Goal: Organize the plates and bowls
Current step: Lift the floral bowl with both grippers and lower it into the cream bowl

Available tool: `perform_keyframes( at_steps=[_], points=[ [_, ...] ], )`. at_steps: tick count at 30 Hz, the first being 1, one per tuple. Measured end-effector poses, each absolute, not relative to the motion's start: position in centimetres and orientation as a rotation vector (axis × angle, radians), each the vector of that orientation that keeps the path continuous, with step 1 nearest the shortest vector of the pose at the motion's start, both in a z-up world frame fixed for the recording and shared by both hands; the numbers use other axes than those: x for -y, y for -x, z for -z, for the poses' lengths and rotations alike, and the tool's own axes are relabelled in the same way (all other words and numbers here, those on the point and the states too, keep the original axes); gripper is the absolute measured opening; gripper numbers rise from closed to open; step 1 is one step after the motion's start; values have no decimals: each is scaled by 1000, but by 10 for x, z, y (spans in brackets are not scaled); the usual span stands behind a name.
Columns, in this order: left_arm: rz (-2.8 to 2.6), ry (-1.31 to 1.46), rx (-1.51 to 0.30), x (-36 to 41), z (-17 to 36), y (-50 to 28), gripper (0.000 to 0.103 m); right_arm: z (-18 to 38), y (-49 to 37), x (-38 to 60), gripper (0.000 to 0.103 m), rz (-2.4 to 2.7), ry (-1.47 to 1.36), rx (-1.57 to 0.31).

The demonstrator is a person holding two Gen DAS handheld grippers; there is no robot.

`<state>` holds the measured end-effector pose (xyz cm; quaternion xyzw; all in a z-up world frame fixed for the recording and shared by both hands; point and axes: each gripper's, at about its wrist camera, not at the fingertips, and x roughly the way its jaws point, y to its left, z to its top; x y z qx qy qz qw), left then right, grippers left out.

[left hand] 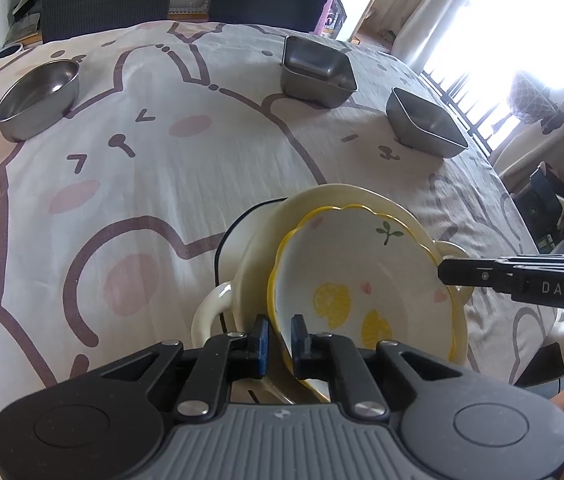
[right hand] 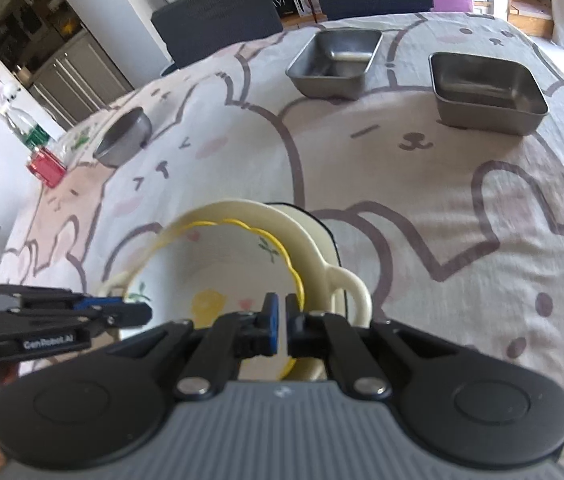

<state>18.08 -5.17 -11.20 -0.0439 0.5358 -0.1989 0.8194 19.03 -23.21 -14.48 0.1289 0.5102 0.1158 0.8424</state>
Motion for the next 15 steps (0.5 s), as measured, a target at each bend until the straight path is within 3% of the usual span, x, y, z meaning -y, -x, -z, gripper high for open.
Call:
perform_keyframes(
  at_steps=[15],
  points=[
    [465, 141, -1101, 46, 97, -178, 11, 144, -189, 228, 5, -254, -271, -1084]
  ],
)
